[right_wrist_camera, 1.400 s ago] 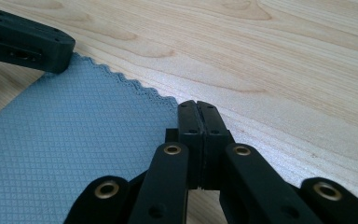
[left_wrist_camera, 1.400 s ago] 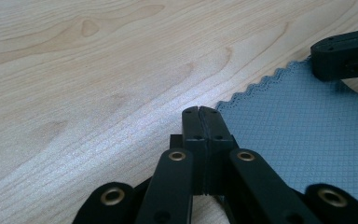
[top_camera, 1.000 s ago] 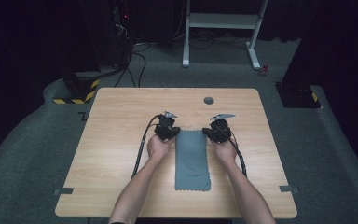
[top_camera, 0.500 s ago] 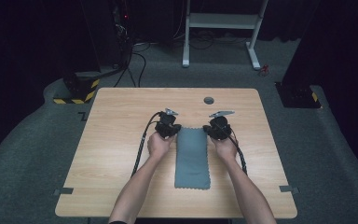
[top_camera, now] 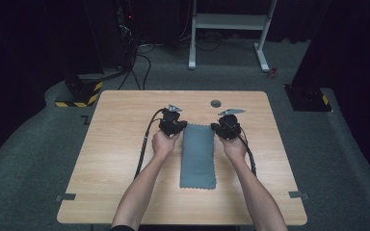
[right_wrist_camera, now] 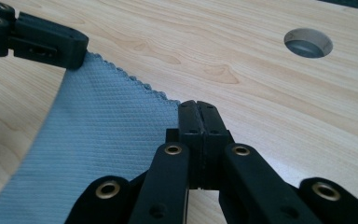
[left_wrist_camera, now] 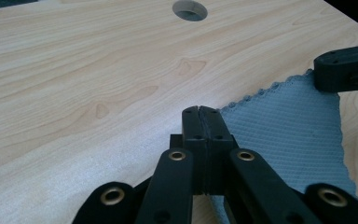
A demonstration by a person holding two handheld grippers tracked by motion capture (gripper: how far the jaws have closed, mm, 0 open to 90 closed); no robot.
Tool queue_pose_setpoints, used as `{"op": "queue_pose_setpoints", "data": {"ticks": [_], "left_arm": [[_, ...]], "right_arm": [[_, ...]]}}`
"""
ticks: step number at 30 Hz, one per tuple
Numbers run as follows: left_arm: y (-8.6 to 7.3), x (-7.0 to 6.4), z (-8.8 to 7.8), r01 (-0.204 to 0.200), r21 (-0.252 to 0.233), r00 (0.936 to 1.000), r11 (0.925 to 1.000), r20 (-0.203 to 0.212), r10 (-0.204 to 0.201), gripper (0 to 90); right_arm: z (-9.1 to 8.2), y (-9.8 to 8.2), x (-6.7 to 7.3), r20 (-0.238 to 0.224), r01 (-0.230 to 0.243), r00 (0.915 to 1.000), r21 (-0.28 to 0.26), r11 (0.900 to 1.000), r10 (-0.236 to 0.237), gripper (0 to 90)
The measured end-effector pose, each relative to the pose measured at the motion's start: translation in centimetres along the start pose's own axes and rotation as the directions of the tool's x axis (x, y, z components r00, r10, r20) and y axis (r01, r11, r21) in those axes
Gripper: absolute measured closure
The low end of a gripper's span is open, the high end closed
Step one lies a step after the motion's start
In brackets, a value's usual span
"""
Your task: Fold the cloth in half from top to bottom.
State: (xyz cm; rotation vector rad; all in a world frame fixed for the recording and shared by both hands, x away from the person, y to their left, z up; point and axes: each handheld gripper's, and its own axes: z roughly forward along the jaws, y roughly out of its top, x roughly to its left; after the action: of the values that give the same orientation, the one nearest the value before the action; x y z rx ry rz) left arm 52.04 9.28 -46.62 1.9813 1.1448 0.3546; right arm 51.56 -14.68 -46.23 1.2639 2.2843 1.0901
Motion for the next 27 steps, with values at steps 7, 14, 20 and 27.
{"op": "queue_pose_setpoints", "data": {"ticks": [7, 14, 20, 27], "left_arm": [[-1.7, -0.1, 0.0, -0.001, 0.029, 0.9989, 0.9996, 0.046, -0.001, 89.9], [-3.1, -0.9, -0.1, -0.023, 0.048, 0.9965, 0.9986, 0.082, 0.019, 89.9], [-4.3, -1.5, -0.1, -0.027, 0.047, 0.9955, 0.9985, 0.092, 0.023, 89.9], [-4.9, -1.4, -0.7, -0.016, 0.033, 0.9952, 0.9993, 0.097, 0.013, 89.9]], "right_arm": [[0.2, -1.1, 0.8, -0.028, 0.023, 0.9994, 0.02, 1.0, -0.022, 90.0], [0.1, -2.3, 1.1, -0.06, 0.022, 0.998, 0.037, 0.999, -0.02, 90.0], [0.0, -3.3, 1.3, -0.08, 0.028, 0.9965, 0.038, 0.999, -0.025, 90.0], [-0.1, -4.2, 1.2, -0.09, 0.02, 0.9958, 0.045, 0.999, -0.015, 90.0]]}}
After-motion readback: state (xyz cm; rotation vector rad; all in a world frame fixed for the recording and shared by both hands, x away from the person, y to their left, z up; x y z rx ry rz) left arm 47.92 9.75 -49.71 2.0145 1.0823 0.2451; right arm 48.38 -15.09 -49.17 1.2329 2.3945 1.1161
